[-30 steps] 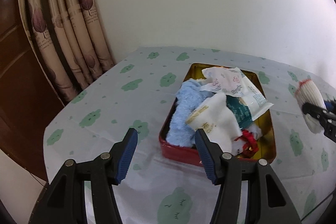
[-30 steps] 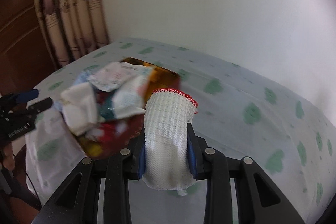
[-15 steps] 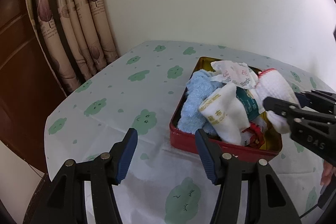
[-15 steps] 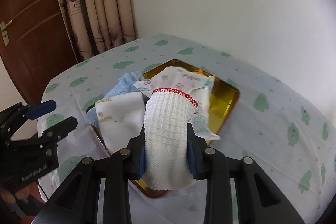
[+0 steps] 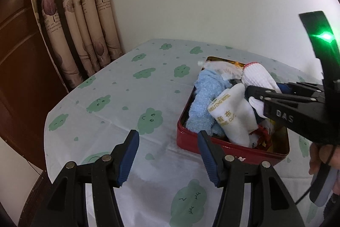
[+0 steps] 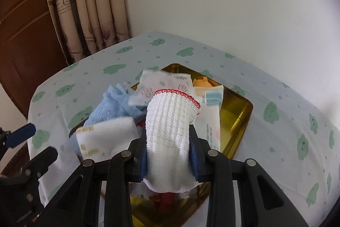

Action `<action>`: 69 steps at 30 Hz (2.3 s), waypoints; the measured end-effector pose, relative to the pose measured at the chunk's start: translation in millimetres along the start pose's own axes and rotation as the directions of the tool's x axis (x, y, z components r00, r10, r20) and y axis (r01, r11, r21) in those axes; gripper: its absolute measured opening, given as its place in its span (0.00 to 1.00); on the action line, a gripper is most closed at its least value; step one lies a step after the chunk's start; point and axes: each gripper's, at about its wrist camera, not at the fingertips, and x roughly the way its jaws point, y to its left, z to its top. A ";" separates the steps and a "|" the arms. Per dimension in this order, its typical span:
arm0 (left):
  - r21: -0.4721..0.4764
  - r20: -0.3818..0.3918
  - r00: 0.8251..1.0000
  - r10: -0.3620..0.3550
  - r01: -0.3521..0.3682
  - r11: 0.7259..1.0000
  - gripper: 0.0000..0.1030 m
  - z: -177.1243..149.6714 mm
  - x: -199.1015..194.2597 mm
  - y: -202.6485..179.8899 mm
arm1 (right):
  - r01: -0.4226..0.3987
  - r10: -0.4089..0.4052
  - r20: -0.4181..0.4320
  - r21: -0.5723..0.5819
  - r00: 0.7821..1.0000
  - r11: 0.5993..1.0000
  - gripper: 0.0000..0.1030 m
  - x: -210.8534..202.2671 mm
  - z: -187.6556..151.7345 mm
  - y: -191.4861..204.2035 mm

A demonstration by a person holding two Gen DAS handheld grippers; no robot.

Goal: Organize soft objects

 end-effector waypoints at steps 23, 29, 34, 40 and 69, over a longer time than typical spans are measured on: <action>-0.019 0.008 1.000 0.010 -0.010 1.000 0.57 -2.0 0.4 3.5 | 0.015 -0.017 0.053 0.035 0.998 0.999 0.84 -42.8 -9.4 10.7; -0.023 0.014 1.000 0.015 -0.014 1.000 0.57 -2.1 -1.3 3.7 | 0.049 -0.054 0.055 0.101 0.997 0.994 0.93 -66.9 -31.0 3.9; -0.010 0.010 1.000 0.016 -0.015 1.000 0.57 -2.6 0.0 1.3 | 0.070 -0.074 0.013 0.180 0.997 0.981 0.96 -75.5 -58.6 0.0; 0.001 0.021 1.000 0.012 -0.012 1.000 0.57 -3.1 -1.3 -1.5 | 0.099 -0.093 -0.037 0.186 0.995 0.978 0.96 -73.4 -76.9 3.3; 0.016 0.024 1.000 -0.004 0.003 1.000 0.57 -4.0 -1.9 -3.1 | 0.069 -0.060 -0.063 0.153 0.996 0.986 0.97 -67.9 -80.7 17.4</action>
